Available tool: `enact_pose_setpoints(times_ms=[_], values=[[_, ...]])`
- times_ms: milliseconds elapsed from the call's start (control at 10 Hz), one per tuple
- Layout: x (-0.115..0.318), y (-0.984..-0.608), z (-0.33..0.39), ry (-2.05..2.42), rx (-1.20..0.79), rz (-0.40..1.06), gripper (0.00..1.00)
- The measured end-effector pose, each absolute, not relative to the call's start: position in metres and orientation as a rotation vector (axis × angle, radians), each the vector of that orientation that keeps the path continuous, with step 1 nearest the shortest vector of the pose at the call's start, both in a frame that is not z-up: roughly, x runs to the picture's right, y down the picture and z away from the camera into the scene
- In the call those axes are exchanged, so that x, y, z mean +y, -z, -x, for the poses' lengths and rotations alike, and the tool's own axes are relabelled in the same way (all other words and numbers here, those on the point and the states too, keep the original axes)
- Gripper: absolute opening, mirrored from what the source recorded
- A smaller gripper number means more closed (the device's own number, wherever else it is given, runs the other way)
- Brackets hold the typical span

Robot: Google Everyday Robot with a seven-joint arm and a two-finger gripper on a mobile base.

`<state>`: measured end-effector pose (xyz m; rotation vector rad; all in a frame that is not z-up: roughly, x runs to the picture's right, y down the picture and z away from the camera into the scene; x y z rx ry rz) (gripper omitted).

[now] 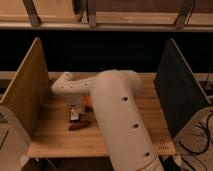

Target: Push the eraser across the table

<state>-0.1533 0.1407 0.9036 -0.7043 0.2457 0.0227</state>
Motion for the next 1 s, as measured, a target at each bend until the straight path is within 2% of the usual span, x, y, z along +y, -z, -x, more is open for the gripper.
enact_pose_setpoints(times_ms=[600, 1000], values=[[0.104, -0.914, 0.229, 0.128, 0.109, 0.624, 0.00], [0.079, -0.881, 0.209, 0.150, 0.178, 0.511, 0.00]])
